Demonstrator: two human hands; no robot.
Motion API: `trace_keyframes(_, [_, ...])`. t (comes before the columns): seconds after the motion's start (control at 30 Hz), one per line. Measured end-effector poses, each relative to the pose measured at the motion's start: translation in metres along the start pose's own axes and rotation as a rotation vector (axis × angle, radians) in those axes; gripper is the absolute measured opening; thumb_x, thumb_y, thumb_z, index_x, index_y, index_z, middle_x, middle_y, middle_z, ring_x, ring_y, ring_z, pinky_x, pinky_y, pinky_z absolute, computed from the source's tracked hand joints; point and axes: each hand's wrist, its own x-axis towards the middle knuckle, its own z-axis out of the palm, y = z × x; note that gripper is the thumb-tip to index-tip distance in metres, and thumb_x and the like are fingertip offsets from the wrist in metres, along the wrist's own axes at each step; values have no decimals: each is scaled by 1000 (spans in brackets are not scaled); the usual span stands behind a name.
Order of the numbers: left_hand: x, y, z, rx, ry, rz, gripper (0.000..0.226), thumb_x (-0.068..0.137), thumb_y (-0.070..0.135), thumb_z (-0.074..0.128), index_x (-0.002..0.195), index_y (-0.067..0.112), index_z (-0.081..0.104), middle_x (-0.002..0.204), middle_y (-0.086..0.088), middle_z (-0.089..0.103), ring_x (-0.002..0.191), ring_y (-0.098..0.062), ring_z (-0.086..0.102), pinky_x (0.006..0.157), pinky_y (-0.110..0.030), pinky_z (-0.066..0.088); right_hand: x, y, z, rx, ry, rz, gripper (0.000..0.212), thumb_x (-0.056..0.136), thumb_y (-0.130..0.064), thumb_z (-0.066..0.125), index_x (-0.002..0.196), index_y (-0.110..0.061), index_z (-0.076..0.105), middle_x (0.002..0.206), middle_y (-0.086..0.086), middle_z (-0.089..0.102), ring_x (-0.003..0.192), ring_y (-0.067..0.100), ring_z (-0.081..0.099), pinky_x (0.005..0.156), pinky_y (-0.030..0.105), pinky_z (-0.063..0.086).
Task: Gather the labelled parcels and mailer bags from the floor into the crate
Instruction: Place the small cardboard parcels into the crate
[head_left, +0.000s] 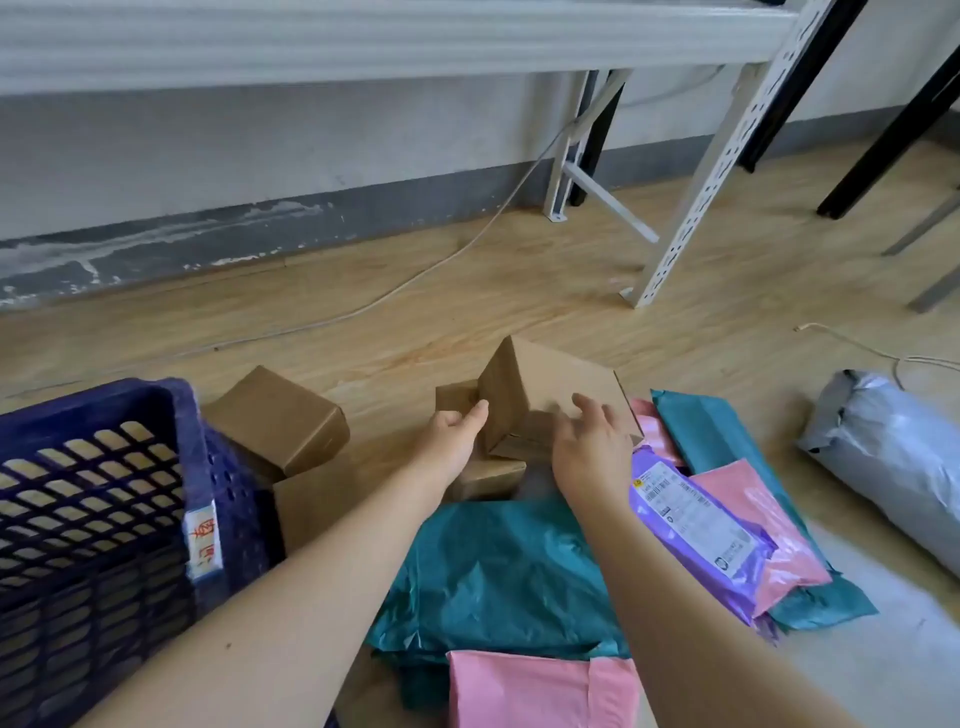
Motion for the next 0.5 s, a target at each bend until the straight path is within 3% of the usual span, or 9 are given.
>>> trace_keyframes(0.03, [6, -1, 4, -60, 15, -21, 31, 94, 52, 42, 82, 24, 46, 87, 5, 47, 81, -11, 48, 89, -33, 39, 1, 2, 3, -6, 16, -11, 35, 98, -26, 42, 131, -17, 52, 139, 10, 46, 130, 29, 36, 104, 35, 27])
trace_keyframes(0.07, [14, -2, 7, -111, 16, -62, 30, 94, 53, 42, 86, 25, 47, 90, 4, 47, 84, -12, 49, 89, -34, 40, 3, 5, 6, -9, 38, -30, 32, 97, -26, 44, 125, -15, 55, 133, 9, 50, 126, 30, 40, 101, 34, 28])
trace_keyframes(0.13, [21, -3, 12, -213, 2, -142, 47, 91, 59, 43, 121, 23, 51, 121, 0, 50, 112, -19, 50, 94, -36, 43, 1, 8, 10, 16, 53, -60, 26, 96, -25, 47, 117, -12, 56, 123, 7, 56, 119, 29, 44, 95, 33, 28])
trace_keyframes(0.2, [26, -2, 18, -288, -28, -188, 65, 87, 64, 47, 136, 21, 44, 130, 2, 48, 120, -21, 50, 96, -37, 46, 0, 10, 13, 34, 61, -66, 23, 96, -25, 48, 113, -11, 56, 119, 5, 59, 115, 28, 46, 91, 32, 28])
trace_keyframes(0.3, [27, 5, 22, -335, -82, -213, 77, 74, 74, 54, 133, 25, 45, 120, 4, 48, 118, -21, 51, 95, -37, 48, -2, 8, 11, 9, 82, -101, 22, 96, -23, 47, 110, -10, 55, 114, 5, 62, 111, 28, 48, 90, 32, 29])
trace_keyframes(0.4, [26, 9, 27, -237, -96, -226, 100, 58, 80, 62, 136, 21, 42, 132, -2, 49, 119, -25, 48, 97, -41, 47, -8, 6, 9, 7, 52, -98, 20, 96, -22, 44, 109, -12, 54, 112, 3, 63, 108, 27, 47, 86, 33, 31])
trace_keyframes(0.5, [21, 9, 34, -187, -16, -205, 93, 65, 68, 68, 136, 14, 43, 129, -5, 51, 111, -23, 49, 98, -39, 47, -14, 3, 7, 4, 26, -94, 18, 94, -16, 40, 106, -14, 54, 106, 5, 63, 104, 28, 48, 80, 34, 33])
